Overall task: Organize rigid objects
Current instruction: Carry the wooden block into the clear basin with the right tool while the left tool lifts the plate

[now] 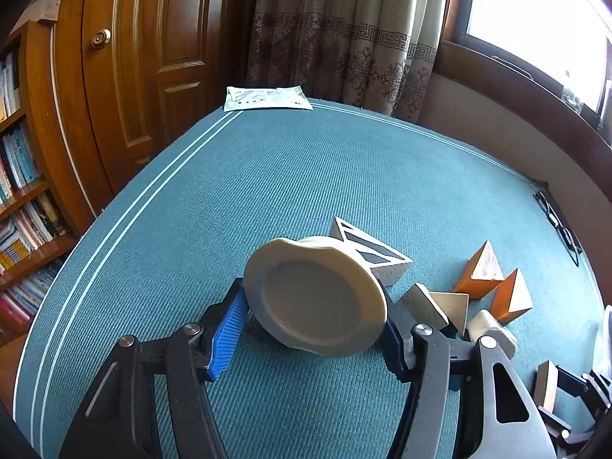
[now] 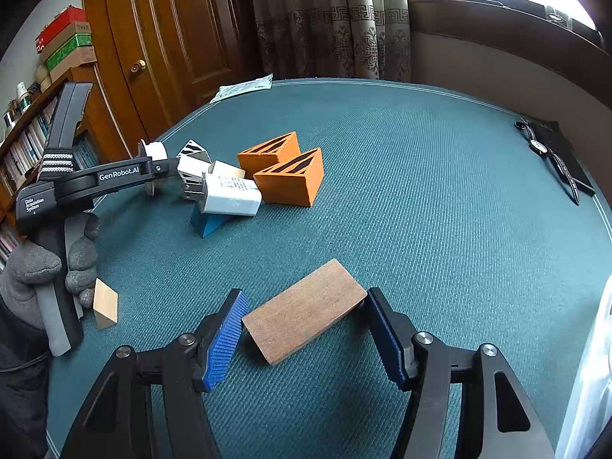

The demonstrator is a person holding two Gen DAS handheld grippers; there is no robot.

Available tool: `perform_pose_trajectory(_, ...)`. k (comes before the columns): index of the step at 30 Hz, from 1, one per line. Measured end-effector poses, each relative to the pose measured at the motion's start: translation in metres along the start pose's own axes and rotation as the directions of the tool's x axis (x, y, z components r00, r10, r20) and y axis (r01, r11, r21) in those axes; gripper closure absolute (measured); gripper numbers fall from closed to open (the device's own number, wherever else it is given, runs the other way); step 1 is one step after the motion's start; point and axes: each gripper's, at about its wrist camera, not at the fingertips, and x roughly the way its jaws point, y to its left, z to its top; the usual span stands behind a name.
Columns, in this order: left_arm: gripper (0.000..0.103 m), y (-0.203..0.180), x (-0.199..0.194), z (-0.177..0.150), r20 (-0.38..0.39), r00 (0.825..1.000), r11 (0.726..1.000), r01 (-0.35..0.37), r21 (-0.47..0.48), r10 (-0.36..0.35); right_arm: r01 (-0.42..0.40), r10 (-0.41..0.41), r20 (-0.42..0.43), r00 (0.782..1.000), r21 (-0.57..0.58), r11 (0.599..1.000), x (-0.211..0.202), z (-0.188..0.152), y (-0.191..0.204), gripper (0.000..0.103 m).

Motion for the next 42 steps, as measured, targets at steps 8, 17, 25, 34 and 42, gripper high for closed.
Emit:
perform_pose_trajectory(8, 0.040, 0.004, -0.033, -0.005, 0.088, 0.996, 1.000, -0.020, -0.020, 0.021, 0.015, -0.016, 0.017, 1.000, 0.027, 1.000, -0.003, -0.001, -0.003, 0.037)
perform_pose_trajectory(17, 0.040, 0.007, -0.046, -0.017, 0.095, 0.995, 0.999, -0.028, -0.041, 0.032, 0.020, -0.022, 0.040, 0.999, 0.053, 0.998, -0.016, -0.010, -0.001, 0.037)
perform_pose_trajectory(25, 0.040, 0.005, -0.054, -0.023, 0.101, 0.994, 0.999, -0.026, -0.042, 0.030, 0.025, -0.034, 0.079, 0.996, 0.115, 0.993, -0.039, -0.020, -0.002, 0.037)
perform_pose_trajectory(34, 0.040, 0.002, -0.064, -0.032, 0.102, 0.994, 0.998, -0.023, -0.056, 0.029, 0.080, -0.117, 0.140, 0.983, 0.244, 0.966, -0.080, -0.034, -0.025, 0.037)
perform_pose_trajectory(42, 0.040, -0.008, -0.075, -0.039, 0.094, 0.995, 0.999, -0.010, -0.043, 0.014, 0.168, -0.229, 0.157, 0.961, 0.329, 0.929, -0.113, -0.049, -0.054, 0.037)
